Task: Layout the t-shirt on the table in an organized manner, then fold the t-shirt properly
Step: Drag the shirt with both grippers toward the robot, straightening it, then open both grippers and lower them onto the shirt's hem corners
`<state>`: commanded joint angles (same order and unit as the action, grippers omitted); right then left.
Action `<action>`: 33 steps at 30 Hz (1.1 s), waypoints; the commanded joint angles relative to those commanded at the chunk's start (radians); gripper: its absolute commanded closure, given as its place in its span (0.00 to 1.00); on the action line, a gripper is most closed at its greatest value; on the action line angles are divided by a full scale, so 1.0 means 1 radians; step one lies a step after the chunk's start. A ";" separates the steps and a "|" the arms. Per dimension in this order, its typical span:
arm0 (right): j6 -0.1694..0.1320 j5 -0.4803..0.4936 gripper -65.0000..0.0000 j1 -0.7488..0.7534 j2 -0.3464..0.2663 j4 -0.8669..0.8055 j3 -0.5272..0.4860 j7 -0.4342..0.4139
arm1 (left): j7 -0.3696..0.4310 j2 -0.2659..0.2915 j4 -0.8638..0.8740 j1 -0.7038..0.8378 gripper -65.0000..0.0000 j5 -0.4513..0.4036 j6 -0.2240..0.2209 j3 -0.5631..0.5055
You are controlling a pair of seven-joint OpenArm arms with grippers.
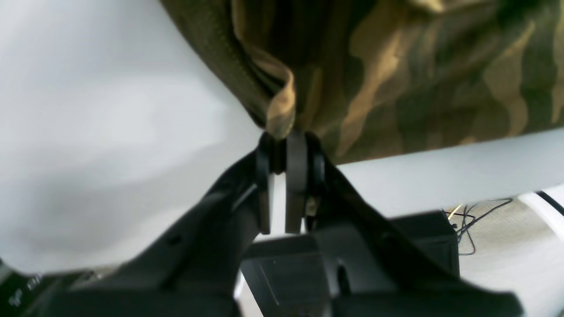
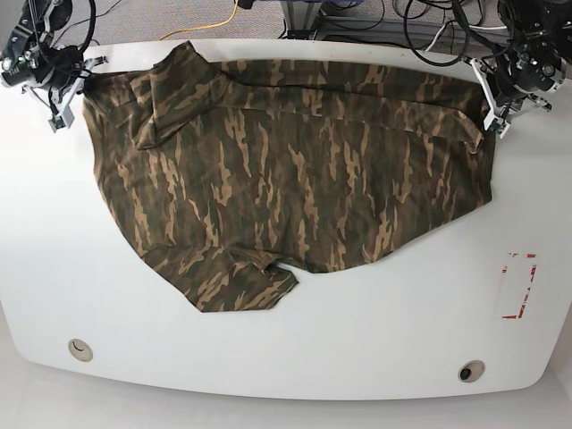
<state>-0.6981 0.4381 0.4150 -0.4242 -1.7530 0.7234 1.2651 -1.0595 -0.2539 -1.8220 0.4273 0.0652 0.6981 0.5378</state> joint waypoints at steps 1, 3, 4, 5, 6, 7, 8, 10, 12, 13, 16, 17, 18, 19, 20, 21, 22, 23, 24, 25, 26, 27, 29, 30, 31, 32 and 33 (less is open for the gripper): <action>0.000 0.000 0.99 0.005 0.000 0.000 0.000 0.000 | -0.006 0.000 0.000 0.002 1.00 0.000 0.000 0.005; 0.000 0.000 0.99 0.005 0.000 0.000 0.000 0.000 | -0.020 0.000 0.000 0.002 1.00 0.000 0.000 0.005; 0.000 0.000 0.99 0.005 0.000 0.000 0.000 0.000 | -0.032 -0.002 0.000 0.002 1.00 0.000 0.000 0.005; 0.000 0.000 0.99 0.005 0.000 0.000 0.002 0.000 | -0.044 -0.002 -0.002 0.002 1.00 0.000 0.000 0.005; 0.000 0.000 0.99 0.006 0.002 0.000 0.002 0.000 | -0.052 -0.002 -0.002 0.002 0.99 0.000 0.000 0.005; 0.000 0.000 0.99 0.006 0.002 0.000 0.002 0.000 | -0.058 -0.002 -0.002 0.002 0.97 0.000 0.000 0.005; 0.000 0.000 0.99 0.006 0.002 0.000 0.002 0.000 | -0.063 -0.002 -0.002 0.002 0.95 0.000 0.000 0.005; 0.000 0.000 0.99 0.005 0.002 0.000 0.002 0.000 | -0.071 -0.002 -0.002 0.002 0.87 0.000 0.000 0.005; 0.000 0.000 0.96 0.002 0.002 0.000 0.002 0.000 | -0.075 -0.002 -0.003 0.002 0.78 0.000 0.000 0.003; 0.000 0.000 0.92 0.002 0.002 0.000 0.002 0.000 | -0.080 -0.002 -0.003 0.002 0.73 0.000 0.000 0.002; 0.000 0.000 0.68 0.000 0.002 -0.002 0.003 0.000 | -0.098 -0.002 -0.003 -0.003 0.55 0.000 0.000 0.002; 0.000 0.000 0.59 0.000 0.002 -0.002 0.003 0.000 | -0.104 -0.002 -0.003 -0.005 0.51 0.000 0.000 0.002; 0.000 0.000 0.49 0.000 0.002 -0.002 0.006 0.000 | -0.112 -0.002 -0.005 -0.006 0.47 0.000 0.000 0.002; 0.000 0.000 0.40 0.000 0.002 -0.003 0.012 0.000 | -0.118 -0.002 -0.011 -0.008 0.44 0.002 0.000 0.002; 0.000 0.000 0.35 0.000 0.002 -0.008 0.020 0.000 | -0.121 -0.003 -0.017 -0.008 0.44 0.002 0.000 0.002; 0.000 0.000 0.26 0.000 0.002 -0.017 0.035 0.000 | -0.124 -0.006 -0.029 -0.008 0.44 0.002 0.000 0.002; 0.000 0.002 0.20 0.000 0.002 -0.028 0.049 0.000 | -0.124 -0.014 -0.041 -0.008 0.44 0.002 0.000 0.000; 0.000 0.003 0.16 0.000 0.003 -0.040 0.058 0.000 | -0.126 -0.023 -0.052 -0.008 0.44 0.002 0.000 -0.002; 0.000 0.003 0.12 0.000 0.005 -0.052 0.064 0.000 | -0.126 -0.028 -0.060 -0.008 0.44 0.002 0.000 -0.003; 0.000 0.003 0.10 -0.002 0.015 -0.071 0.072 0.000 | -0.126 -0.031 -0.069 -0.008 0.44 0.003 0.000 -0.003; 0.000 0.002 0.10 -0.003 0.018 -0.083 0.072 0.000 | -0.126 -0.031 -0.075 -0.008 0.44 0.003 0.000 -0.002; 0.000 0.000 0.10 -0.003 0.020 -0.097 0.074 0.000 | -0.126 -0.031 -0.081 -0.009 0.44 0.005 0.000 -0.002; 0.000 0.000 0.10 -0.008 0.021 -0.130 0.092 0.000 | -0.127 -0.034 -0.104 -0.029 0.44 0.003 0.000 0.000; 0.000 0.000 0.10 -0.015 0.023 -0.140 0.097 0.000 | -0.132 -0.038 -0.112 -0.035 0.44 0.002 0.000 0.000; 0.000 0.000 0.10 -0.029 0.025 -0.150 0.100 0.000 | -0.144 -0.049 -0.121 -0.044 0.44 0.003 0.000 0.000; 0.000 0.000 0.10 -0.043 0.025 -0.157 0.100 0.002 | -0.161 -0.060 -0.126 -0.052 0.44 0.006 0.000 -0.002; 0.000 0.000 0.10 -0.048 0.025 -0.158 0.100 0.005 | -0.169 -0.063 -0.127 -0.057 0.44 0.006 0.000 -0.003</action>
<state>-0.6981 0.4381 0.3675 -0.3997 -1.9110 0.8232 1.2697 -1.2283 -0.3168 -1.9494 0.3705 0.0713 0.6981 0.5347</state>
